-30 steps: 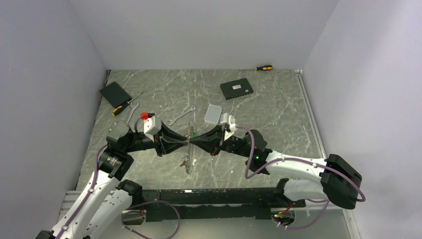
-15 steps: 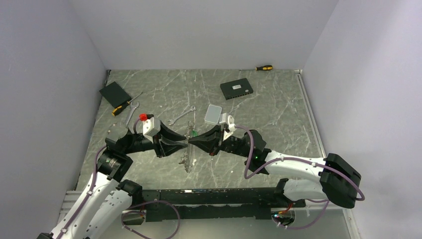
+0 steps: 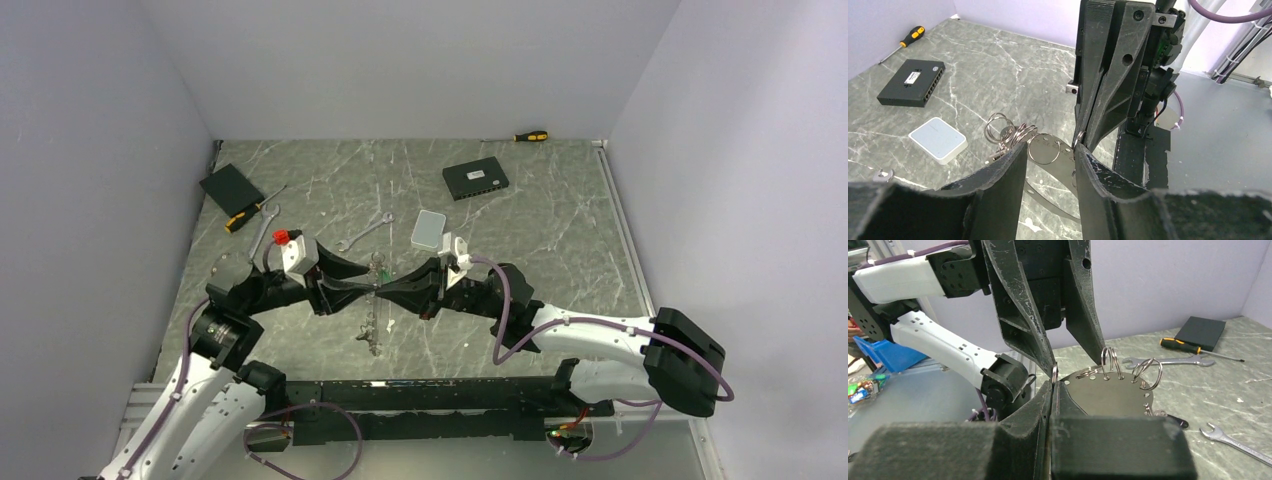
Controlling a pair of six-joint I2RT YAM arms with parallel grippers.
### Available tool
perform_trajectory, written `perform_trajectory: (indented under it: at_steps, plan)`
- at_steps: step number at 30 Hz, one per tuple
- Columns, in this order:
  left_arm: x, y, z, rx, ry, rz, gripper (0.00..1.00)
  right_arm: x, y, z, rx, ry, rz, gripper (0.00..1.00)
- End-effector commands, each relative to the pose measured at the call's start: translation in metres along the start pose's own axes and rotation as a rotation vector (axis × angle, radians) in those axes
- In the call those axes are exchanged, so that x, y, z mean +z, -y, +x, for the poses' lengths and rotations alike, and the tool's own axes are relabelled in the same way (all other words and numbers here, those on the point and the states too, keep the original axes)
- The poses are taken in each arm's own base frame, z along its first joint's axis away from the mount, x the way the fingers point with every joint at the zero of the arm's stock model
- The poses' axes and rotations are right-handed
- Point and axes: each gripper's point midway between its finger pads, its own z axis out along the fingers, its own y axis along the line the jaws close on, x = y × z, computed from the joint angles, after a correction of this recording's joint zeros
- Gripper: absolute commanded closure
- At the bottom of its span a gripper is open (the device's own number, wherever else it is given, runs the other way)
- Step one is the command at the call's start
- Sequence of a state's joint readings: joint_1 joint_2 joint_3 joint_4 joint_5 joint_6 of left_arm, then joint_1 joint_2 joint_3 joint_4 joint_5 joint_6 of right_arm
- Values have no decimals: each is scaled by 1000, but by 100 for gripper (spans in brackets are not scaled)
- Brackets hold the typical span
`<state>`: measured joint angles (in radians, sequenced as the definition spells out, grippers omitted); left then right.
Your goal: Put the keys on the keyring
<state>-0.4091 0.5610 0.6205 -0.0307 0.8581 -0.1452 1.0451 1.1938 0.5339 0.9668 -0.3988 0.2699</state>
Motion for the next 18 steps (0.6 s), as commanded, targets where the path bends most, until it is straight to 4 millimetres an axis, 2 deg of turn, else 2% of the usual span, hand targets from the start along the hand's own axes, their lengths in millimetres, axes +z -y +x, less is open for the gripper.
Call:
perform_trajectory:
  at_steps: [1,8,13,18]
  plan:
    - [-1,-4,-10,26,33,-33,55,6,-19,-41,-50,121,-80,100]
    - [0,3,-8,24,19,17,64,7,-13,-49,-57,148,-40,100]
    - [2,11,-11,30,30,79,67,9,-11,-51,-55,158,-32,100]
    - [3,16,-9,20,21,121,77,11,-10,-54,-54,166,-31,100]
